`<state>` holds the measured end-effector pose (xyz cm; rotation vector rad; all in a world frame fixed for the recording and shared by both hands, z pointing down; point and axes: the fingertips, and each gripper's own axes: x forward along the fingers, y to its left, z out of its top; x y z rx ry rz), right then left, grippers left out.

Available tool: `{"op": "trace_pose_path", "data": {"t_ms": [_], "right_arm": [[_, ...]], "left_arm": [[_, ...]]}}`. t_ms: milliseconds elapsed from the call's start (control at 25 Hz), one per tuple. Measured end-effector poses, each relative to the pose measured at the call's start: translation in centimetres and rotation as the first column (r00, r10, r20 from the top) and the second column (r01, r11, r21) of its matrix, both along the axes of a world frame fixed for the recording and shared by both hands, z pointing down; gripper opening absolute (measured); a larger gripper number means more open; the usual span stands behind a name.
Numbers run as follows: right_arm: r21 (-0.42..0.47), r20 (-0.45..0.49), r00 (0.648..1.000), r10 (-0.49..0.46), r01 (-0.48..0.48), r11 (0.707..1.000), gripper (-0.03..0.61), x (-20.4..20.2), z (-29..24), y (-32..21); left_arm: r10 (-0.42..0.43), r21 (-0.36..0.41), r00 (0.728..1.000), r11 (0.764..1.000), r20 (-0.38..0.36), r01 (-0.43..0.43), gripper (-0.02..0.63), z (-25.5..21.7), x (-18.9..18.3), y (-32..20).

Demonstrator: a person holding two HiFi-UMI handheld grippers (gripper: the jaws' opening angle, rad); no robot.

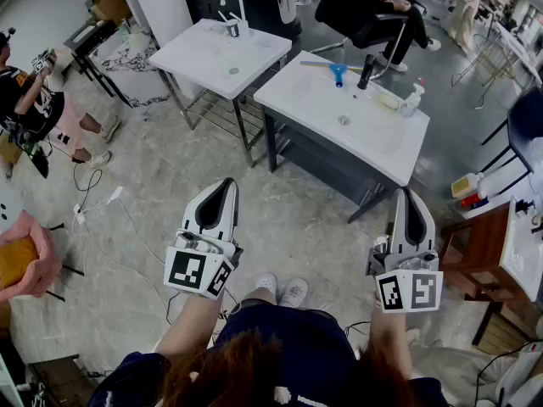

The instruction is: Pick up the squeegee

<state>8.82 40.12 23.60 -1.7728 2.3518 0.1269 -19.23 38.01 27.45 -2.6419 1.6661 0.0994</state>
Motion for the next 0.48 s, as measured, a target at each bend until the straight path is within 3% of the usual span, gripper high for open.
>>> {"op": "trace_pose_path", "data": {"t_ms": [480], "right_arm": [[-0.057, 0.033, 0.999, -0.027, 0.029, 0.998, 0.015, 0.7, 1.8, 1.4]], "left_arm": [[0.015, -0.015, 1.000, 1.000, -0.015, -0.015, 0.020, 1.3, 1.7, 1.4]]}}
